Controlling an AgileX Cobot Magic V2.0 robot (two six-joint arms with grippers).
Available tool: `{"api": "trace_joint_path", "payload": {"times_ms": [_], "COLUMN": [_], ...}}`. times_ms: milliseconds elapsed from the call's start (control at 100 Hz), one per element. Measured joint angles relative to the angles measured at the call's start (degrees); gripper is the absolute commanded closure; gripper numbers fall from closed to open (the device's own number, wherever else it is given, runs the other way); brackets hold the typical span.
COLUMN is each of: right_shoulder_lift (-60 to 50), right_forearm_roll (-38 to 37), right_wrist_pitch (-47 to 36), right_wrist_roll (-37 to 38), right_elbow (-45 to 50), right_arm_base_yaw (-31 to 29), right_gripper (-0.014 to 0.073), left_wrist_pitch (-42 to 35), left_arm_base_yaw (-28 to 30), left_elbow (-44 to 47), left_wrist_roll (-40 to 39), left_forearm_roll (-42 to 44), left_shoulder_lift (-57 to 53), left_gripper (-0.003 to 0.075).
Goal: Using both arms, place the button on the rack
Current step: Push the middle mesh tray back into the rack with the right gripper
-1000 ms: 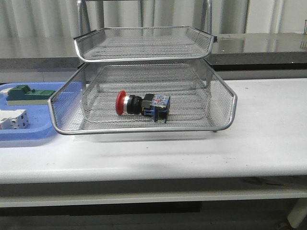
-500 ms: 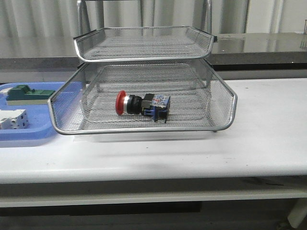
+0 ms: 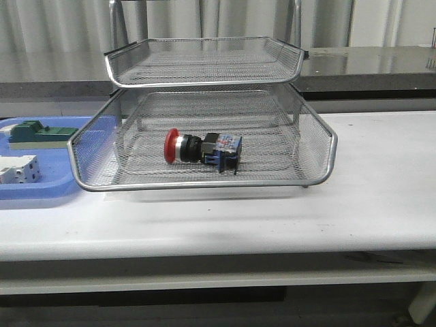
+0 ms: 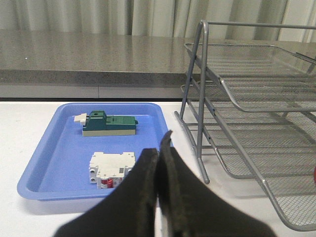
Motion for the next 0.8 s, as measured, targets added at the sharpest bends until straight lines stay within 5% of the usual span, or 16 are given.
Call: {"api": "trace_joint_path", "payload": {"times_ms": [500,800], "right_shoulder_lift": [21.2,29.9], "right_forearm_roll": [2.4,2.5], "right_wrist_pitch": [-15.6,-21.4], "right_wrist_roll": [-2.1,-7.0], "right_elbow": [-0.2,-4.4], "right_arm_base_yaw": [18.3,21.9], "right_gripper": [0.0659,0.0659], "left_wrist_pitch": [0.0,0.0], "left_arm_base_yaw": [0.0,0.0], "left_elbow": [0.0,0.0], "left_wrist_roll": [0.0,0.0], "left_forearm_roll": [0.0,0.0], "left_shoulder_lift": [0.0,0.0], "left_gripper": [0.0741,0.0741]}}
